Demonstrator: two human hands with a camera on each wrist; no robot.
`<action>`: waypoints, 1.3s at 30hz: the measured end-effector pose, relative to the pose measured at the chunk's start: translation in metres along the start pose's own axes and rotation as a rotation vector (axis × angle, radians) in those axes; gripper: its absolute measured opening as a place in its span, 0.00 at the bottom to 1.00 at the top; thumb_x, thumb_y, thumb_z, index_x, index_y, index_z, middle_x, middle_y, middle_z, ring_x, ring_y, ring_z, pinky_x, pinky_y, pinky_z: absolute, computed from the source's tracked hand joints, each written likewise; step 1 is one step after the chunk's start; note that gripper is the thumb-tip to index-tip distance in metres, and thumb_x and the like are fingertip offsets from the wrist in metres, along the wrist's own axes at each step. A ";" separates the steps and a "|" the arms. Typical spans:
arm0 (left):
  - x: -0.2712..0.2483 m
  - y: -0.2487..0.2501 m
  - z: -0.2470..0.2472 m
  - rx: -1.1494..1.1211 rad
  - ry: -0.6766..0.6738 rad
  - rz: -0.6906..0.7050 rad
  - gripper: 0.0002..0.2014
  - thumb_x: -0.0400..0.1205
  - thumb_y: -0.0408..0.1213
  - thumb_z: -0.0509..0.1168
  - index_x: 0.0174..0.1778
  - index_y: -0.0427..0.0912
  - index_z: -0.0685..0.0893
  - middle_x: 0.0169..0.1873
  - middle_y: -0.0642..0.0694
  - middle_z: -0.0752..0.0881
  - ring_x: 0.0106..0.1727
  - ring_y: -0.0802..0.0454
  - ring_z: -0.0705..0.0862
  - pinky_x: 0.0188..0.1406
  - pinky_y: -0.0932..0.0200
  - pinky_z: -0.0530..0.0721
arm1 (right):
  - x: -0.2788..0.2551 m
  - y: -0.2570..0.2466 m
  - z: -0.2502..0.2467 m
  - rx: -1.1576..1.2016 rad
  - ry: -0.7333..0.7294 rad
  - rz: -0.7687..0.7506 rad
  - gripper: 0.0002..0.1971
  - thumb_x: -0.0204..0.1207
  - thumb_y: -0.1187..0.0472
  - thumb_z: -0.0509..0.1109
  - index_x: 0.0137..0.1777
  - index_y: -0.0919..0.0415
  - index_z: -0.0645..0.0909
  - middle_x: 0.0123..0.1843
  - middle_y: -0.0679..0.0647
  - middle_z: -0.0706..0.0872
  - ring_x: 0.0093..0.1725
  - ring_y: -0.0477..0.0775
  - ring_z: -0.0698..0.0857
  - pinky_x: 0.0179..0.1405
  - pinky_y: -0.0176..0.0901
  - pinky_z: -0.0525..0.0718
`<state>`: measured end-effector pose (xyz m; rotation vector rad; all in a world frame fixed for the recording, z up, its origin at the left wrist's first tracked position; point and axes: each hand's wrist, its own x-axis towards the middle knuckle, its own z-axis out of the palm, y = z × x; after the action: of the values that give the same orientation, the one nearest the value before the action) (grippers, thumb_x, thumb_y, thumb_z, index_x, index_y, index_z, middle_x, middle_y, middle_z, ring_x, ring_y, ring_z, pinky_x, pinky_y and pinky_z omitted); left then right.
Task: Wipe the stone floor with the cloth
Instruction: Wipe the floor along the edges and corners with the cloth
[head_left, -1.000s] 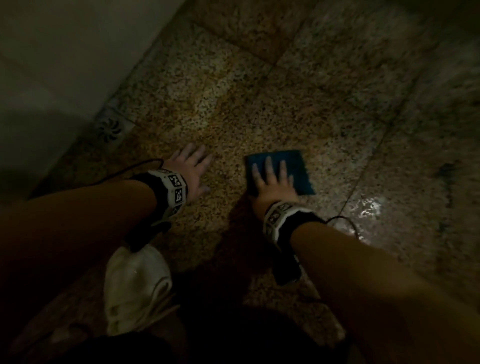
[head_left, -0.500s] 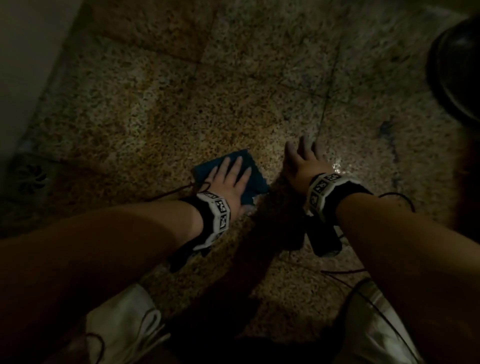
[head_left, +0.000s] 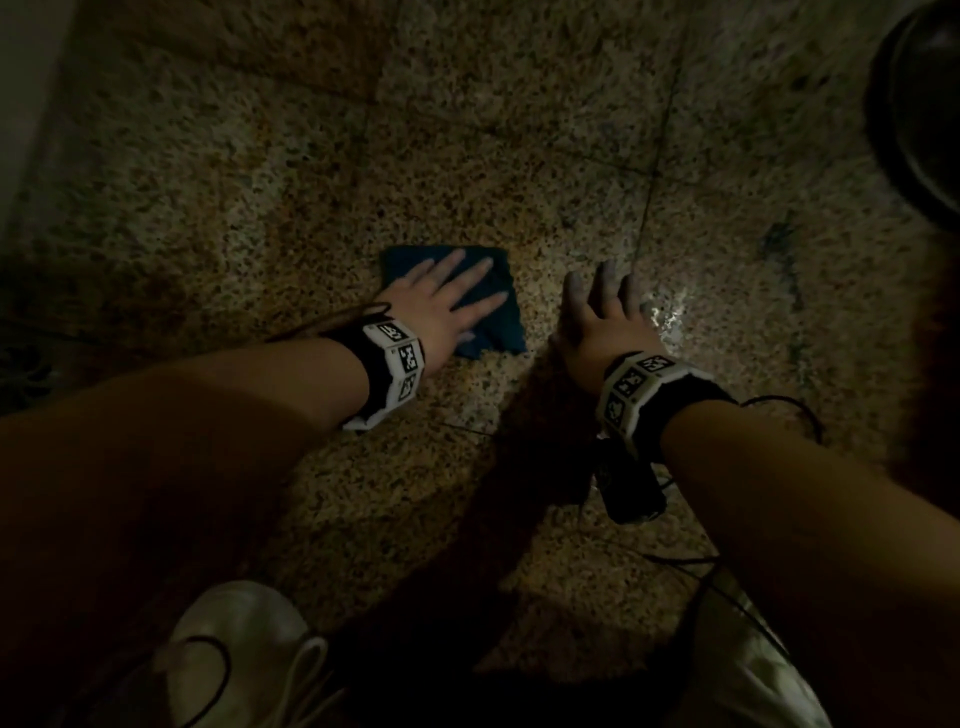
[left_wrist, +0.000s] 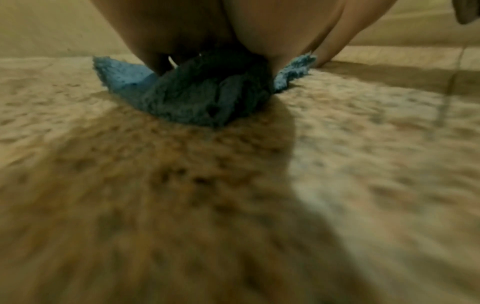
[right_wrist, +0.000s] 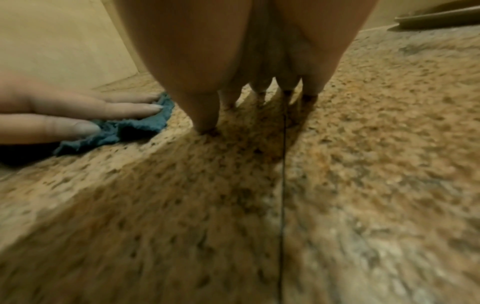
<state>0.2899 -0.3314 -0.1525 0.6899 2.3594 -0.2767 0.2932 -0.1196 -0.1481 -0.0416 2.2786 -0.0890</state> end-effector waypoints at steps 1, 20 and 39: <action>0.000 -0.001 0.000 0.014 0.016 0.009 0.27 0.89 0.50 0.38 0.81 0.59 0.32 0.81 0.49 0.29 0.82 0.43 0.32 0.80 0.47 0.38 | 0.000 -0.001 -0.001 0.005 -0.004 0.004 0.37 0.86 0.48 0.54 0.82 0.43 0.30 0.81 0.53 0.23 0.81 0.63 0.29 0.81 0.59 0.41; -0.071 -0.006 0.067 -0.044 0.087 0.088 0.32 0.89 0.52 0.44 0.74 0.47 0.26 0.72 0.48 0.25 0.82 0.40 0.34 0.78 0.47 0.33 | -0.004 -0.056 -0.003 0.066 0.040 0.054 0.37 0.85 0.60 0.56 0.83 0.42 0.34 0.83 0.51 0.27 0.82 0.60 0.31 0.81 0.62 0.41; -0.025 -0.050 0.015 -0.169 0.032 -0.009 0.27 0.89 0.49 0.39 0.83 0.53 0.37 0.82 0.52 0.33 0.82 0.44 0.32 0.80 0.48 0.37 | 0.002 -0.077 -0.006 0.094 0.013 0.169 0.41 0.84 0.67 0.57 0.83 0.42 0.32 0.83 0.49 0.26 0.82 0.61 0.32 0.83 0.60 0.46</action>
<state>0.2872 -0.3891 -0.1467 0.6071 2.3831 -0.0692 0.2875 -0.1962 -0.1402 0.2013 2.2787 -0.1079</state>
